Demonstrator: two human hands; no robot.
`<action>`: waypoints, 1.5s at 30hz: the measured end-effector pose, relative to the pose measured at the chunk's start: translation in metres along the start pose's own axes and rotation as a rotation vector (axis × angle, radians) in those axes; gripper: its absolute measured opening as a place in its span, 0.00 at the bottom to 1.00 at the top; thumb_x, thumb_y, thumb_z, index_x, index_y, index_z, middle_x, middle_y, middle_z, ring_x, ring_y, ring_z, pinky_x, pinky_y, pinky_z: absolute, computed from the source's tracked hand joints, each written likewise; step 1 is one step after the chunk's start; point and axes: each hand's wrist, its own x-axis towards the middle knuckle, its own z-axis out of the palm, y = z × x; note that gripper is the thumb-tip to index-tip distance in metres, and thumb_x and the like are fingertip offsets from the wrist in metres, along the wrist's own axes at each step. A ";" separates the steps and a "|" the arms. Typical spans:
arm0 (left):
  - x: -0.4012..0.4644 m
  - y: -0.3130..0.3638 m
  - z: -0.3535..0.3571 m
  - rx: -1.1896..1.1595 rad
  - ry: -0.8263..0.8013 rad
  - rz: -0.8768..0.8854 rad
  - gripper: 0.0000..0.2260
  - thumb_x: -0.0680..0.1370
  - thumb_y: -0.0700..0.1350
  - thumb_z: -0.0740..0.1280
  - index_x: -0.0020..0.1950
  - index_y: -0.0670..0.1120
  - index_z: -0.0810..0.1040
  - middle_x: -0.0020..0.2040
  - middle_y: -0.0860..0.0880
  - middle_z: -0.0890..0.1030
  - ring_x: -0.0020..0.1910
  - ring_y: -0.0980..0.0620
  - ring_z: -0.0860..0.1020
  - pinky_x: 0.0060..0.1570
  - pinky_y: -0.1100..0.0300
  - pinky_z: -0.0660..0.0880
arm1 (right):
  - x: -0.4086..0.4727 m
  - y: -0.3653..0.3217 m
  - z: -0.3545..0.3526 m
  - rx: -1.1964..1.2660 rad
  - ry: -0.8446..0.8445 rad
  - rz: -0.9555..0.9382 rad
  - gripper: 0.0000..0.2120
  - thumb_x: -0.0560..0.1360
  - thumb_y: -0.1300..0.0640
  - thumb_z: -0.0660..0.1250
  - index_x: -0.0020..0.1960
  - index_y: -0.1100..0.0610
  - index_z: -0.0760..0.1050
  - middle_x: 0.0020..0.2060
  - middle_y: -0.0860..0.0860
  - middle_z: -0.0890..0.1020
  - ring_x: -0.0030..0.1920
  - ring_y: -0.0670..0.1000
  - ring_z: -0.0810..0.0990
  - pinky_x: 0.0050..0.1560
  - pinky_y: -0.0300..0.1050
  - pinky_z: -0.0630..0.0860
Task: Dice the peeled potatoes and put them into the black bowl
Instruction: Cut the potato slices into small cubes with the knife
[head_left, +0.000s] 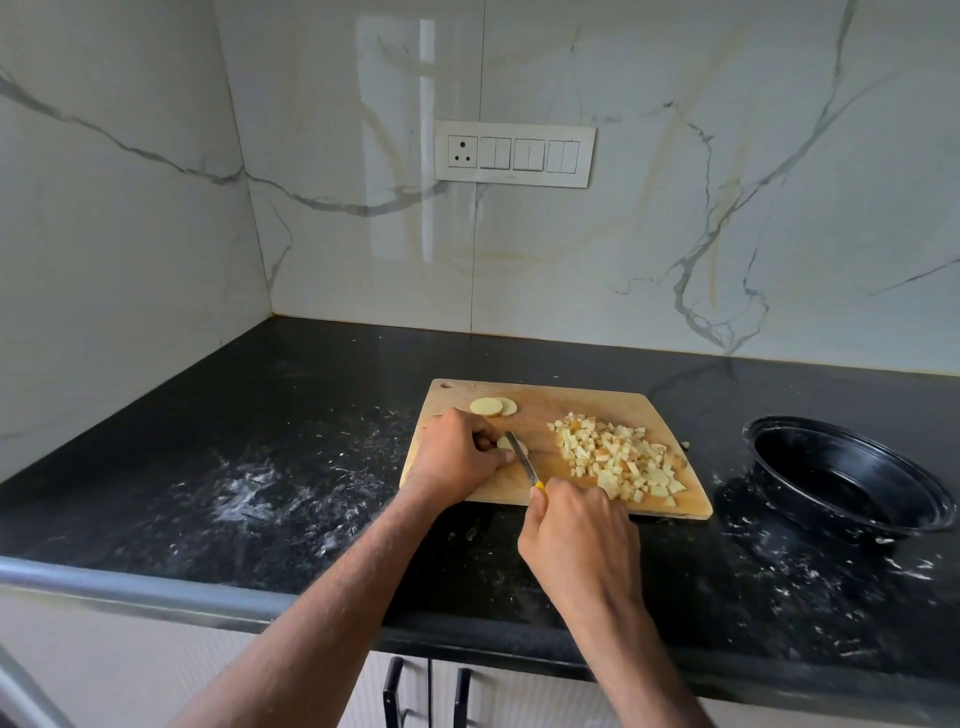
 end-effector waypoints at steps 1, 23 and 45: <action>0.000 0.000 0.000 0.001 0.002 0.003 0.08 0.70 0.50 0.79 0.46 0.50 0.87 0.37 0.58 0.79 0.38 0.58 0.77 0.41 0.66 0.70 | 0.000 -0.002 0.001 0.001 0.000 0.001 0.12 0.81 0.49 0.61 0.46 0.53 0.79 0.34 0.48 0.79 0.32 0.49 0.73 0.30 0.39 0.65; -0.003 0.005 -0.005 0.021 -0.030 -0.004 0.08 0.72 0.51 0.78 0.48 0.50 0.86 0.37 0.59 0.78 0.38 0.59 0.75 0.35 0.69 0.66 | -0.020 0.020 -0.020 0.052 -0.141 -0.029 0.12 0.82 0.45 0.58 0.47 0.49 0.76 0.37 0.44 0.77 0.36 0.45 0.76 0.35 0.37 0.70; -0.003 0.000 -0.006 0.004 -0.003 -0.013 0.05 0.71 0.44 0.77 0.47 0.50 0.88 0.39 0.59 0.82 0.40 0.58 0.79 0.39 0.70 0.71 | 0.003 0.003 0.007 0.062 -0.042 0.002 0.13 0.81 0.46 0.60 0.44 0.51 0.78 0.32 0.45 0.77 0.32 0.46 0.76 0.29 0.37 0.69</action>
